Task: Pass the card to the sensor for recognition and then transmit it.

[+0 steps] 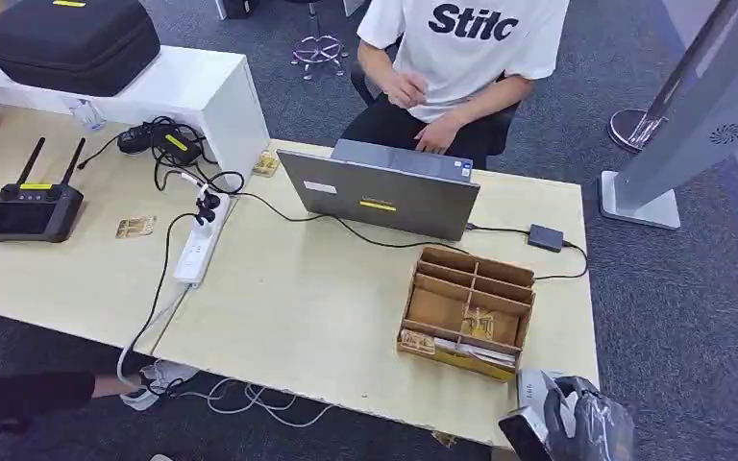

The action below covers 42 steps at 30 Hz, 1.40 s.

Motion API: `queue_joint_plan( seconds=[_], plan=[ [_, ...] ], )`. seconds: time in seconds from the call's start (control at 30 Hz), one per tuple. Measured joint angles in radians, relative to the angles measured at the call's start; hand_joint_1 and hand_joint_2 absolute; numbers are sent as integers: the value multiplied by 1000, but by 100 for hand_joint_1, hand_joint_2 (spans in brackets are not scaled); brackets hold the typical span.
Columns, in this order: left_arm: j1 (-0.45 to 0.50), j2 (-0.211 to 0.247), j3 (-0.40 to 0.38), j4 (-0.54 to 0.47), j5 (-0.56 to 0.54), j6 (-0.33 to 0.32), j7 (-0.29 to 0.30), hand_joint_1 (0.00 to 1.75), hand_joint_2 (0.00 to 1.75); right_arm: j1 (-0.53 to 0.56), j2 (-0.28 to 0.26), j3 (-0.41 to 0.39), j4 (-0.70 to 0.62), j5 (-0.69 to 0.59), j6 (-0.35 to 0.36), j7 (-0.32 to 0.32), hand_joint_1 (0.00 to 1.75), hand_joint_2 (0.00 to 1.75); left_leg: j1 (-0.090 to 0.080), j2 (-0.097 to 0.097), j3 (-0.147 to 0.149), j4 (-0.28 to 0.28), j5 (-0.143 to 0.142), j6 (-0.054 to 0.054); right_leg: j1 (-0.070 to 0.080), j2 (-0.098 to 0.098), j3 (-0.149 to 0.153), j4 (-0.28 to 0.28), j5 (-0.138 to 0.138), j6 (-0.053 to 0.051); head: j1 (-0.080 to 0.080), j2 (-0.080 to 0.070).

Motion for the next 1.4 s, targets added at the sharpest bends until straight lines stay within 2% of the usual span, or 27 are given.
queue_joint_plan(
  seconds=[0.3, 0.43, 0.5, 0.6, 0.67, 0.8, 0.97, 1.07, 1.4],
  plan=[
    [0, 0, 2, 0, -2, 0, 0, 0, 175, 1, 0, 0, -13, -5, -7, -1, 175, 175, 0, 0, 0, 0, 0, 0, 0, 0, 0, 0, 0, 0, 0, 0],
    [0, -1, 10, 0, -20, -1, 0, 0, 175, 2, 0, 0, -99, -83, -23, -19, 175, 175, 0, 0, 0, 0, 0, 0, 0, 0, 0, 0, 0, 0, 0, 0],
    [0, -1, 16, 0, -33, -3, 0, 0, 175, 0, 0, 3, -168, -139, 4, -31, 175, 175, 0, 0, 0, 0, 0, 0, 0, 0, 0, 0, 0, 0, 0, 0],
    [-1, 0, 20, 0, -56, -11, 0, 0, 175, -26, 4, 29, -253, -198, 97, -39, 175, 175, 0, 1, 0, 0, 0, 0, 0, 1, 0, 0, 0, 0, 0, 0],
    [-4, 2, 20, 0, -75, -20, 0, 0, 175, -68, 5, 57, -259, -202, 168, -23, 175, 175, 0, 2, 0, 0, 1, -1, 0, 1, 0, 0, 0, 0, 0, 0],
    [-16, 11, 20, 0, -113, -35, 0, 0, 175, -195, 20, 131, -185, -188, 238, 47, 175, 175, 1, 1, 0, 0, 3, -2, 1, 1, 0, 1, 2, -1, 0, 0],
    [-25, 25, 20, 0, -144, -43, 0, 0, 175, -360, 40, 216, -66, -116, 250, 160, 175, 175, 1, 1, 0, 0, 5, -3, 1, 1, 0, 2, 3, -2, 0, 0],
    [-29, 31, 20, 0, -154, -46, 0, 0, 175, -433, 53, 253, -13, -84, 259, 203, 175, 175, 1, 1, 0, 0, 5, -3, 1, 1, 0, 2, 3, -2, 0, 0],
    [-32, 40, 20, 0, -157, -49, 0, 0, 175, -514, 70, 292, 60, -73, 267, 222, 175, 175, 1, 1, -1, 0, 5, -3, 1, 1, -1, 1, 3, -2, 0, 0]
  ],
)
